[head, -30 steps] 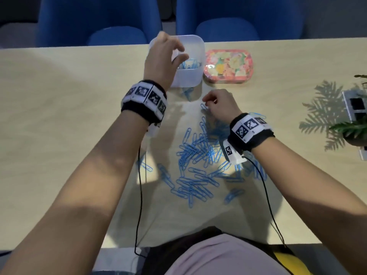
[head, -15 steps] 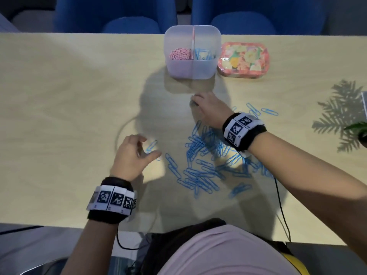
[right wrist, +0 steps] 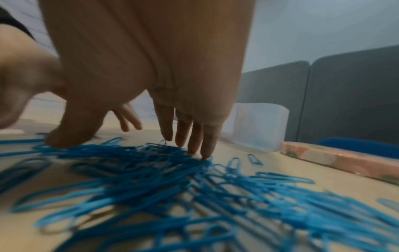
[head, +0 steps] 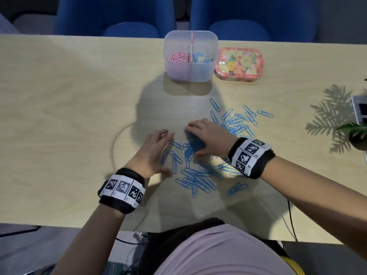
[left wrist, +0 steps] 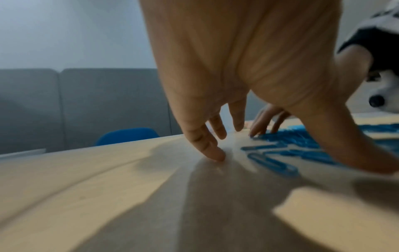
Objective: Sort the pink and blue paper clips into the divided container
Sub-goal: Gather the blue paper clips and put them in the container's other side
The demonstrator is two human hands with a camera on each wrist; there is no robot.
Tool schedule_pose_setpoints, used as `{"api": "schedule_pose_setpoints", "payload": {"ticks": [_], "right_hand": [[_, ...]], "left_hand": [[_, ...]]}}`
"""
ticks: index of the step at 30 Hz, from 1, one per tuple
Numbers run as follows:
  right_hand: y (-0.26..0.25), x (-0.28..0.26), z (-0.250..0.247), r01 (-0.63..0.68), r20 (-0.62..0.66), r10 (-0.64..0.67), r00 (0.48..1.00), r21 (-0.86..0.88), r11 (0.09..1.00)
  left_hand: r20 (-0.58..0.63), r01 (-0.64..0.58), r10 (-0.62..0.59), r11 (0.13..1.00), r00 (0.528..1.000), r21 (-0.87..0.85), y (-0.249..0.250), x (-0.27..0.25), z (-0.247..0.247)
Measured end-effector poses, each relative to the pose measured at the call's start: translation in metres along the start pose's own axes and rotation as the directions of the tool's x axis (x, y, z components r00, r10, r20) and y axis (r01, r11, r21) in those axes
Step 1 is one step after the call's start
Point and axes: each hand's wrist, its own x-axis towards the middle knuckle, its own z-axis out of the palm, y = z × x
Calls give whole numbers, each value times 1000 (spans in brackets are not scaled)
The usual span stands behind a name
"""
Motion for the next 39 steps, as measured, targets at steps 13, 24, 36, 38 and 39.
{"api": "schedule_pose_setpoints", "payload": {"ticks": [13, 24, 36, 38, 39], "right_hand": [[-7, -7, 10, -68, -256, 107, 961, 158, 985], [58, 29, -116, -113, -451, 540, 711, 684, 721], [69, 59, -138, -154, -387, 725, 570, 816, 557], [74, 39, -124, -106, -374, 745, 552, 855, 508], [79, 28, -114, -80, -378, 751, 542, 866, 494]], "left_hand": [[-92, -125, 121, 991, 988, -41, 18, 30, 0], [-18, -73, 73, 997, 997, 27, 25, 38, -1], [-396, -127, 107, 992, 912, -26, 67, 108, -85], [-453, -107, 113, 994, 884, 38, 78, 137, -108], [-456, -83, 111, 993, 883, 80, 84, 154, -117]]}}
